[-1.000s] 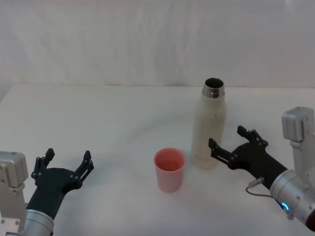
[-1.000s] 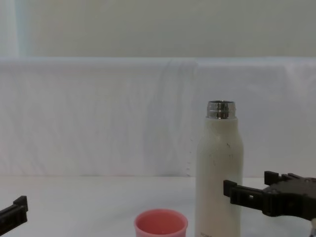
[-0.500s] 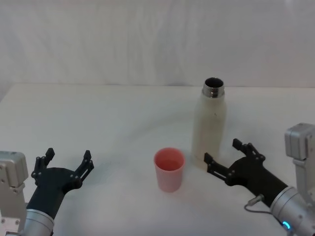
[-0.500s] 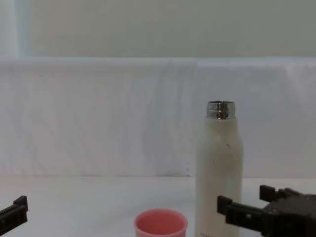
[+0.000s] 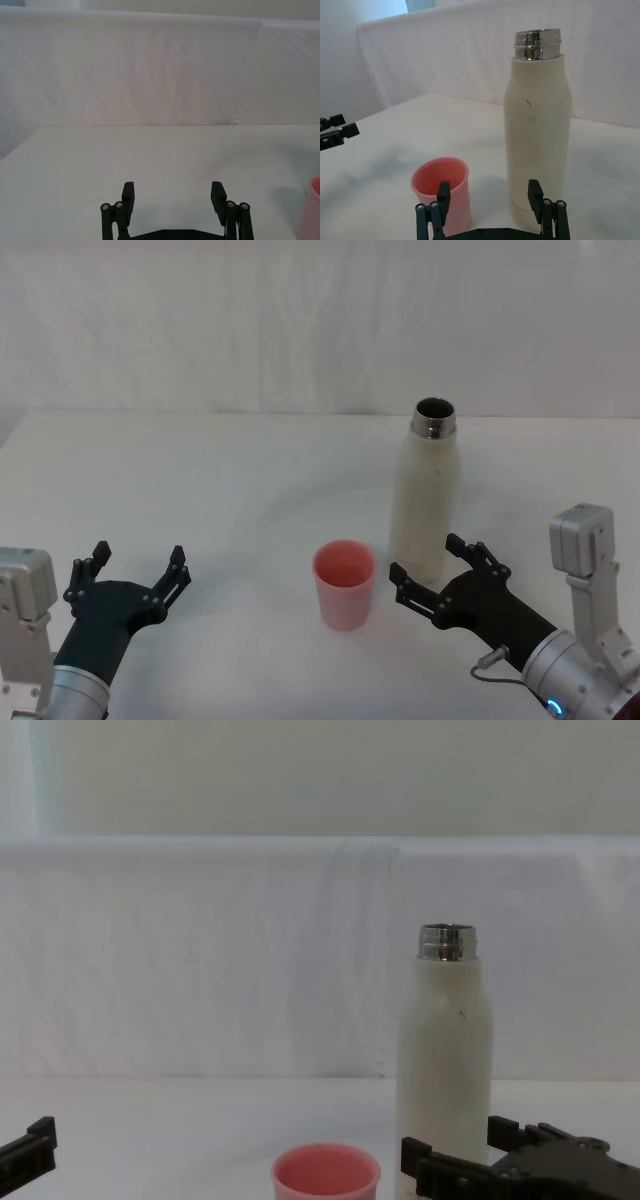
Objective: Grasp the thermos with one hand and pour water into the cup lid.
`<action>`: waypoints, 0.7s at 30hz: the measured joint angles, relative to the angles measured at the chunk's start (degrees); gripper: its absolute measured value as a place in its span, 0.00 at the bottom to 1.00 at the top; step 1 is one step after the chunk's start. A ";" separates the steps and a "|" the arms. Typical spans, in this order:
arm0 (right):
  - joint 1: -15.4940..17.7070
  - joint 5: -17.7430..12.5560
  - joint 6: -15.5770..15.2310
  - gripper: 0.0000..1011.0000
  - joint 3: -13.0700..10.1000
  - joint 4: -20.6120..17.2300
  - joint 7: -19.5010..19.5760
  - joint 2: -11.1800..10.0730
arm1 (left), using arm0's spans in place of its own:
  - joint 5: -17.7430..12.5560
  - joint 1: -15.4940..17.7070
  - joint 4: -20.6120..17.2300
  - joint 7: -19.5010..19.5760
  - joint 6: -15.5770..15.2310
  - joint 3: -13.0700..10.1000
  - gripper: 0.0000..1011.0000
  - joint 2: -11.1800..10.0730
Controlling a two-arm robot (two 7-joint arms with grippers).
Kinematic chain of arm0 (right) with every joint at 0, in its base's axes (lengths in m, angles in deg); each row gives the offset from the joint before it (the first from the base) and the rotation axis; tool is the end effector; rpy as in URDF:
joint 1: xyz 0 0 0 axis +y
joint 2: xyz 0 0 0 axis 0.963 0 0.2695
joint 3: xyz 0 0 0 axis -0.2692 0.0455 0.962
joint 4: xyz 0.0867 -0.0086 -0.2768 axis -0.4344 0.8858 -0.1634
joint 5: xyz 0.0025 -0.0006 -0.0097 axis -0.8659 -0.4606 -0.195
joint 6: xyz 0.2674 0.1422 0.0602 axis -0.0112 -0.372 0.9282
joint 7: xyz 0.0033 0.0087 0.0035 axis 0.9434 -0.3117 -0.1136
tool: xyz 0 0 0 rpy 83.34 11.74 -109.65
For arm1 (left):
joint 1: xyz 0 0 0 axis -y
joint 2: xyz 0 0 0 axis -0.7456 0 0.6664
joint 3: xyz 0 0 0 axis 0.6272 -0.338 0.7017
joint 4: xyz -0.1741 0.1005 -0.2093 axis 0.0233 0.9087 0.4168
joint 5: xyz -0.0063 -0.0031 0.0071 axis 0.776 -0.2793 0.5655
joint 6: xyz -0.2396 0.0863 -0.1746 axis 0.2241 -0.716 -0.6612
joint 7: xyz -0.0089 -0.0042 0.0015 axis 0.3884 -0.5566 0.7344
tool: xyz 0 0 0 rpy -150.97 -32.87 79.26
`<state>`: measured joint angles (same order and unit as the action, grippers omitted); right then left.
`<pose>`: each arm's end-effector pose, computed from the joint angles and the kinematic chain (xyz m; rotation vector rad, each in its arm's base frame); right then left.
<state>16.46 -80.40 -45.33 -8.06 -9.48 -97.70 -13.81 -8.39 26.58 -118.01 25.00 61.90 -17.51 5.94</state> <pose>0.3043 0.0325 -0.2809 0.0042 0.0866 -0.9094 0.2529 0.0376 -0.2852 -0.0380 0.0140 1.4459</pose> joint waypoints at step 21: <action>-0.04 -0.07 0.11 0.99 0.05 0.20 -0.04 0.09 | 0.00 0.00 0.00 0.00 0.00 0.00 0.99 0.00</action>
<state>16.42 -80.48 -45.22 -8.01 -9.28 -97.74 -13.72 -8.39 26.58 -118.01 25.00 61.90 -17.51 5.95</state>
